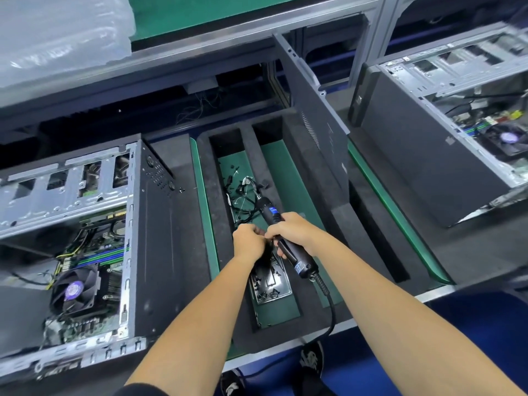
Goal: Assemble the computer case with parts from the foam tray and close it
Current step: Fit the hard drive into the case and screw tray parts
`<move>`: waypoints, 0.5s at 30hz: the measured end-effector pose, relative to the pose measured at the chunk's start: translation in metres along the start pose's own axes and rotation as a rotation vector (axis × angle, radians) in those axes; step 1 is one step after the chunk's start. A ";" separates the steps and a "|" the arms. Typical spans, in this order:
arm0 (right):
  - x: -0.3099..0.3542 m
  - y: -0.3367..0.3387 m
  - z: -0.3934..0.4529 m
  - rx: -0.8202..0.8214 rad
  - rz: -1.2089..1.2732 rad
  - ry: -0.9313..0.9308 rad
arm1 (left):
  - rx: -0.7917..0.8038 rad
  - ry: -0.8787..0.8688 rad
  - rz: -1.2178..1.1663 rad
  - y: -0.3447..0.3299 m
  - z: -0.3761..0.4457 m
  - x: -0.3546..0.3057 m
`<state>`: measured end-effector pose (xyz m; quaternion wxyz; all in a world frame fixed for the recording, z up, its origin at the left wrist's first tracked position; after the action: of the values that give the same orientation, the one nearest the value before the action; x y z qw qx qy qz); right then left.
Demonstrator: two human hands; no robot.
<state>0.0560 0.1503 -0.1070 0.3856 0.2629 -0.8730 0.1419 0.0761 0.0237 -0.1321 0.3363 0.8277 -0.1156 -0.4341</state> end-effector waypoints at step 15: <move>0.184 -0.062 -0.092 0.289 0.519 0.299 | -0.177 -0.009 -0.872 0.182 0.016 -0.088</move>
<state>0.0426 0.0771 0.0946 0.4191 0.0600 -0.8154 0.3948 0.0291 -0.0769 0.0380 0.1908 0.7653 0.2802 -0.5471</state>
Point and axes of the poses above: each hand's wrist, its own z-axis towards the middle knuckle, its own y-axis out of the back of the hand, x = y × z, the point moved 9 cm from there along z, towards the middle knuckle, and after that the axes turned 4 degrees about z, right-handed, at the moved point
